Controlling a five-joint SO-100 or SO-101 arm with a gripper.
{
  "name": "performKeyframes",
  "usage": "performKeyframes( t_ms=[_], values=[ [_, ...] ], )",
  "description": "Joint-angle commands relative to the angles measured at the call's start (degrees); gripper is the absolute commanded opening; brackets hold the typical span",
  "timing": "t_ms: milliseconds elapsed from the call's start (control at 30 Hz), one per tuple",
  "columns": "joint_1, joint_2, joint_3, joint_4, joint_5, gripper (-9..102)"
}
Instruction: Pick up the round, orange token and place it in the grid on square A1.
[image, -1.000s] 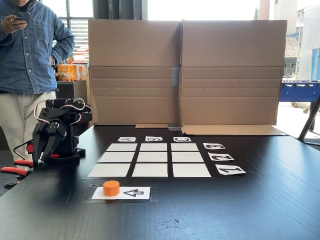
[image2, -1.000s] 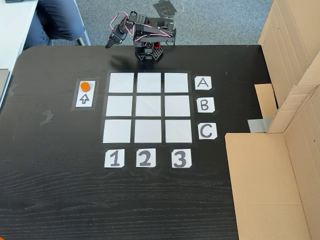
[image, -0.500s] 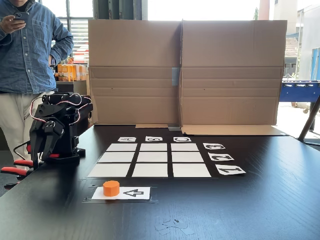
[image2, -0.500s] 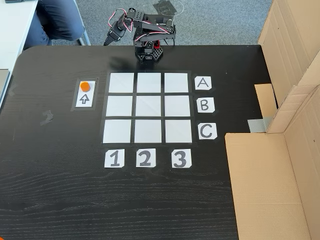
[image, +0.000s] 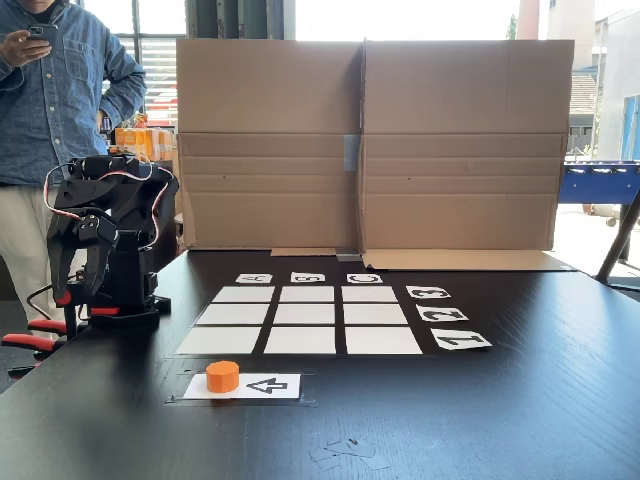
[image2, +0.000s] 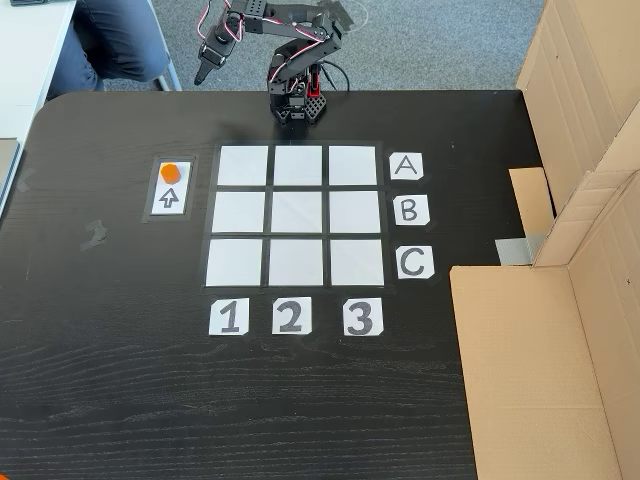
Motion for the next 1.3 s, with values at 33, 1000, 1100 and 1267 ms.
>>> performKeyframes(
  t_ms=[33,1000,1100,1267],
  values=[
    [-3.43,-7.03,-10.72,4.75,-0.44,19],
    [-26.98,-43.68,-49.83,13.18,9.23,21],
    [-28.3,-46.93,-51.77,13.1,9.23,22],
    [-30.59,-53.61,-56.69,12.92,10.02,23]
  ],
)
